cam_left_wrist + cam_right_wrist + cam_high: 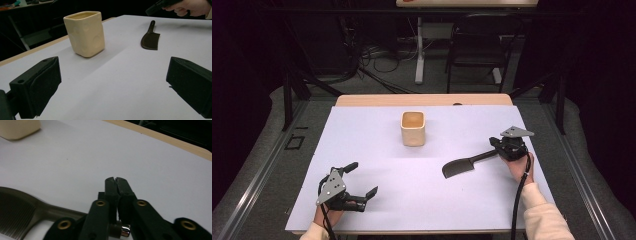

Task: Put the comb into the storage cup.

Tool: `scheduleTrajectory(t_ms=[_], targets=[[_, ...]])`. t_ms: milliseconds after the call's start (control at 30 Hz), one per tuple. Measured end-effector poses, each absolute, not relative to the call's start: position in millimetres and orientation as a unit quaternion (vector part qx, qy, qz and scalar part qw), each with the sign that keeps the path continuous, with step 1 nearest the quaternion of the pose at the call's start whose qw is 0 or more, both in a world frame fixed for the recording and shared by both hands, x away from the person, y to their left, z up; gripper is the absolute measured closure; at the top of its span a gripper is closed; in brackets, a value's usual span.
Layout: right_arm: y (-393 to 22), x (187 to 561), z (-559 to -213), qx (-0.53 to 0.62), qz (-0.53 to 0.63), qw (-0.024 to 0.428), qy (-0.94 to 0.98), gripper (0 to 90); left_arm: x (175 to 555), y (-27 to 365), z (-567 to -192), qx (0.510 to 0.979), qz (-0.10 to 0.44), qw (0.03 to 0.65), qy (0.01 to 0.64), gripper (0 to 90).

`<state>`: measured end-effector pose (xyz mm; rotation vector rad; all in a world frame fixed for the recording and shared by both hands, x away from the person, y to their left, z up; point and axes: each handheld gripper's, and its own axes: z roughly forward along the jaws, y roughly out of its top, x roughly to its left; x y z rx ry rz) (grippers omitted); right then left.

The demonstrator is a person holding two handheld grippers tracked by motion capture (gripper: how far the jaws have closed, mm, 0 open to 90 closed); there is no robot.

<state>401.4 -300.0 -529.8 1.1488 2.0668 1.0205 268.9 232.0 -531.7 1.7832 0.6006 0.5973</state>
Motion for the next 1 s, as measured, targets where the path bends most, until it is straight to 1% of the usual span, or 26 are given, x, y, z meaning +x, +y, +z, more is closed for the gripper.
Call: scheduleTrajectory(t_ms=[367, 567, 1000], targets=[[-301, 410, -538, 0.421, 0.326, 0.282, 0.798, 90.0, 270, 232, -532, 0.754, 0.251, 0.551, 0.256, 0.0], [-300, 412, -541, 0.426, 0.311, 0.273, 0.804, 90.0, 272, 230, -532, 0.759, 0.248, 0.546, 0.253, 0.0], [-295, 410, -540, 0.421, 0.275, 0.26, 0.824, 90.0, 269, 233, -531, 0.755, 0.253, 0.549, 0.255, 0.0]])
